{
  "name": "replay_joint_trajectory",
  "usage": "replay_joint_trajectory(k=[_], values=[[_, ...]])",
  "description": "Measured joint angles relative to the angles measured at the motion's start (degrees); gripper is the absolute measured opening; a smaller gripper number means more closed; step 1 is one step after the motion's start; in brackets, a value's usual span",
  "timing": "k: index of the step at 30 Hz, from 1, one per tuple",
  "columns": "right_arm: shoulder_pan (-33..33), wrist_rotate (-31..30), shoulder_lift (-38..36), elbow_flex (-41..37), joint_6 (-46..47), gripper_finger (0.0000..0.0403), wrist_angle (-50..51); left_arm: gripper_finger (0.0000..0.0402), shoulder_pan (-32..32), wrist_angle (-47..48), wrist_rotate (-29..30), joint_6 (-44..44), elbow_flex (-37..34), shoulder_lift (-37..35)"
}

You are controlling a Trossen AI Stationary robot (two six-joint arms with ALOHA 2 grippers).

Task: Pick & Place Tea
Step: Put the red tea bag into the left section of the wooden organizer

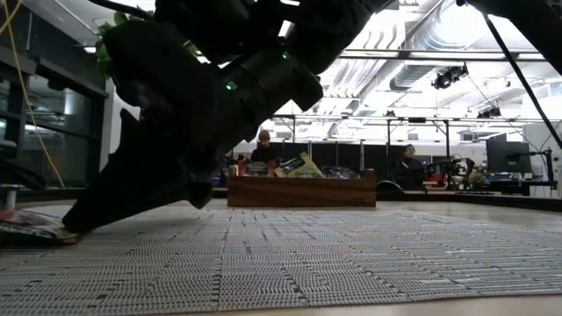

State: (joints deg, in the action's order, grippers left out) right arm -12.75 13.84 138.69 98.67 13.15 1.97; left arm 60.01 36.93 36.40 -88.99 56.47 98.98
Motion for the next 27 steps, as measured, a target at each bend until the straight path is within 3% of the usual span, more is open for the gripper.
replay_joint_trajectory(k=[5, 10, 20, 27], values=[[0.0, -0.1, 0.3, 0.0, 0.7, 0.0, 1.3, 0.0169, 0.0, 0.0, 0.4, -1.1, 0.0, 0.0], [0.0, -0.1, 0.7, 0.0, 1.2, 0.0, 1.2, 0.0169, -0.5, -1.3, 4.7, -5.5, 0.0, 0.0], [-0.1, -0.9, 0.8, 0.0, 1.4, 0.0, 1.2, 0.0169, -6.6, -6.1, -0.8, -9.7, 0.0, 0.0], [-0.9, -1.7, 0.9, -0.1, 0.8, 0.0, 1.4, 0.0169, -6.7, -4.5, -4.3, -11.0, 0.0, 0.0]])
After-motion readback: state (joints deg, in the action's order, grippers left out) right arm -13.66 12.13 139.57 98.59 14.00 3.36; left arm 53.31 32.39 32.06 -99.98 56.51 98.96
